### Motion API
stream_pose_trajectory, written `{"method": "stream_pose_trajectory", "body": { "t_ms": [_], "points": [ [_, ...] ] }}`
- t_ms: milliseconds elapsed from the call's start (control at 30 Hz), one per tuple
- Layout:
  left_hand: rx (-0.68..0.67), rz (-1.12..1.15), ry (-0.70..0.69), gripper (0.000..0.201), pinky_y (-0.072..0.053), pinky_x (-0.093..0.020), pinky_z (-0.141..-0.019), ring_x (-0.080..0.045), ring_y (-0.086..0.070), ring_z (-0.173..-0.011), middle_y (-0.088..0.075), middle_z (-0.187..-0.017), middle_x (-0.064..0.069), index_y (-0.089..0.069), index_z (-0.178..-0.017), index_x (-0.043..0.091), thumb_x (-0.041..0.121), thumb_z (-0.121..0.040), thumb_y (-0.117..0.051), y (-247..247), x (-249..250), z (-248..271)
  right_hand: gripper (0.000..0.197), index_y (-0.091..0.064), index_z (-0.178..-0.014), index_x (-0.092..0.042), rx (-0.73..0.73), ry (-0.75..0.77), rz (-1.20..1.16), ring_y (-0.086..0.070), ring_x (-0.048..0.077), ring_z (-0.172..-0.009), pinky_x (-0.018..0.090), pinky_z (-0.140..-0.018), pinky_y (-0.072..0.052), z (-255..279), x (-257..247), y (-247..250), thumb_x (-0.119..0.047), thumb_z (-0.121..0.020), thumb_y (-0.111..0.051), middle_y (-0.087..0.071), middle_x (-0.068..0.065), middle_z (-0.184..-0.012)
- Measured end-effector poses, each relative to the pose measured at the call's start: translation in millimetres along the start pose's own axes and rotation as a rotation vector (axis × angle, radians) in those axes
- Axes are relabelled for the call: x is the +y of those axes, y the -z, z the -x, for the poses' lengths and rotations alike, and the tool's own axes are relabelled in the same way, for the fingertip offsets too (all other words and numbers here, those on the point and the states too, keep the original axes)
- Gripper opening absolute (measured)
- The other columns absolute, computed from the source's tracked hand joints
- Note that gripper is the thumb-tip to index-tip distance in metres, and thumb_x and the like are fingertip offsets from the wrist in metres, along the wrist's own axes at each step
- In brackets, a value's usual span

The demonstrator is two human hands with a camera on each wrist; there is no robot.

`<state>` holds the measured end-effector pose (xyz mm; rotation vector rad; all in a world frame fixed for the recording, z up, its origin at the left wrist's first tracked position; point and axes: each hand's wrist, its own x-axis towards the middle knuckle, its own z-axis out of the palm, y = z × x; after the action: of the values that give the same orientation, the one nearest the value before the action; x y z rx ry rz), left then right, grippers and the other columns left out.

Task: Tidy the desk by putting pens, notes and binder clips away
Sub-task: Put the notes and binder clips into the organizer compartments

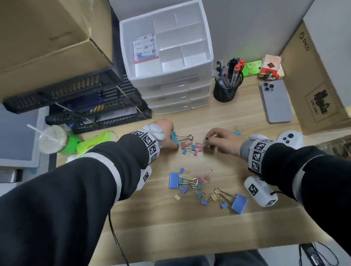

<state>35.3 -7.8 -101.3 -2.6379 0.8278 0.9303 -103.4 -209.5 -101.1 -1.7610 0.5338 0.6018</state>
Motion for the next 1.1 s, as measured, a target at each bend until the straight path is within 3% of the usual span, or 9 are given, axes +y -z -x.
{"method": "stream_pose_trajectory", "body": {
  "t_ms": [133,267,333,467,600,667,800,867,1100],
  "points": [
    [0.064,0.137,-0.079,0.064,-0.044,-0.025,-0.067,-0.016,-0.06,-0.085,-0.065,-0.103,0.004,-0.067,-0.114,0.023,0.058,-0.063,-0.08,17.0,-8.8,38.4,0.037,-0.062,-0.104,-0.016,0.016,0.156,0.114,-0.054,0.012,-0.065,0.02,-0.061,-0.047,0.1,-29.1,-8.6,-0.031,-0.077,-0.082,-0.06,0.0,-0.085],
    [0.03,0.374,-0.133,0.052,-0.057,-0.033,-0.07,-0.018,-0.068,-0.078,-0.072,-0.088,0.002,-0.075,-0.104,0.023,0.05,-0.061,-0.087,28.6,-7.5,61.1,0.046,-0.061,-0.107,-0.023,-0.004,0.352,0.269,-0.062,0.009,-0.094,0.013,-0.073,-0.044,5.6,-53.0,-19.6,-0.035,-0.071,-0.086,-0.061,-0.011,-0.098],
    [0.055,0.494,-0.153,0.057,-0.059,-0.041,-0.073,-0.014,-0.065,-0.066,-0.074,-0.08,-0.003,-0.077,-0.094,0.022,0.059,-0.051,-0.084,32.7,-6.9,68.7,0.051,-0.061,-0.108,-0.029,-0.054,0.371,0.274,-0.066,0.009,-0.099,0.024,-0.081,-0.055,8.9,-66.3,-25.2,-0.041,-0.066,-0.085,-0.063,-0.012,-0.105],
    [0.085,0.659,-0.182,0.059,-0.059,-0.045,-0.074,-0.009,-0.06,-0.063,-0.074,-0.078,-0.005,-0.077,-0.089,0.027,0.065,-0.044,-0.081,31.9,-11.2,77.4,0.064,-0.06,-0.119,-0.036,-0.076,0.365,0.258,-0.072,0.022,-0.077,0.05,-0.076,-0.061,11.8,-76.4,-30.5,-0.054,-0.061,-0.08,-0.064,-0.008,-0.103],
    [0.126,0.821,-0.175,0.061,-0.059,-0.048,-0.079,-0.011,-0.066,-0.068,-0.073,-0.08,-0.002,-0.073,-0.1,0.032,0.058,-0.046,-0.089,27.4,-15.4,85.8,0.058,-0.061,-0.133,-0.029,-0.1,0.422,0.225,-0.065,-0.004,-0.089,0.029,-0.092,-0.054,14.7,-76.3,-29.1,-0.039,-0.079,-0.08,-0.068,-0.007,-0.116],
    [0.15,0.831,-0.189,0.052,-0.059,-0.05,-0.079,-0.013,-0.066,-0.069,-0.074,-0.083,-0.001,-0.074,-0.094,0.036,0.059,-0.05,-0.088,24.1,-14.7,87.0,0.059,-0.058,-0.137,-0.026,-0.118,0.399,0.187,-0.06,-0.015,-0.075,0.023,-0.086,-0.048,15.6,-74.4,-28.8,-0.036,-0.082,-0.078,-0.067,-0.01,-0.115],
    [0.179,0.863,-0.186,0.035,-0.058,-0.039,-0.073,-0.01,-0.063,-0.067,-0.072,-0.075,0.001,-0.075,-0.094,0.038,0.05,-0.063,-0.085,28.8,-9.9,92.6,0.047,-0.063,-0.13,-0.035,-0.107,0.321,0.083,-0.058,0.008,-0.063,0.036,-0.068,-0.054,20.9,-74.4,-25.8,-0.042,-0.085,-0.074,-0.068,-0.011,-0.097],
    [0.206,0.876,-0.187,0.033,-0.049,-0.027,-0.066,-0.006,-0.056,-0.061,-0.067,-0.067,0.009,-0.076,-0.1,0.036,0.041,-0.069,-0.085,33.2,-7.8,93.6,0.028,-0.068,-0.118,-0.036,-0.078,0.289,0.017,-0.06,0.004,-0.06,0.03,-0.06,-0.051,25.7,-81.6,-22.6,-0.045,-0.091,-0.065,-0.07,-0.011,-0.094],
    [0.415,0.818,-0.156,0.052,-0.06,-0.038,-0.078,-0.018,-0.069,-0.079,-0.075,-0.09,0.001,-0.073,-0.112,0.03,0.046,-0.064,-0.087,53.7,-6.5,100.3,0.024,-0.059,-0.104,-0.006,-0.018,-0.154,-0.365,-0.058,0.011,-0.042,0.018,-0.037,-0.043,22.0,-97.9,-3.3,-0.029,-0.099,-0.054,-0.069,0.01,-0.074]
  ]
}}
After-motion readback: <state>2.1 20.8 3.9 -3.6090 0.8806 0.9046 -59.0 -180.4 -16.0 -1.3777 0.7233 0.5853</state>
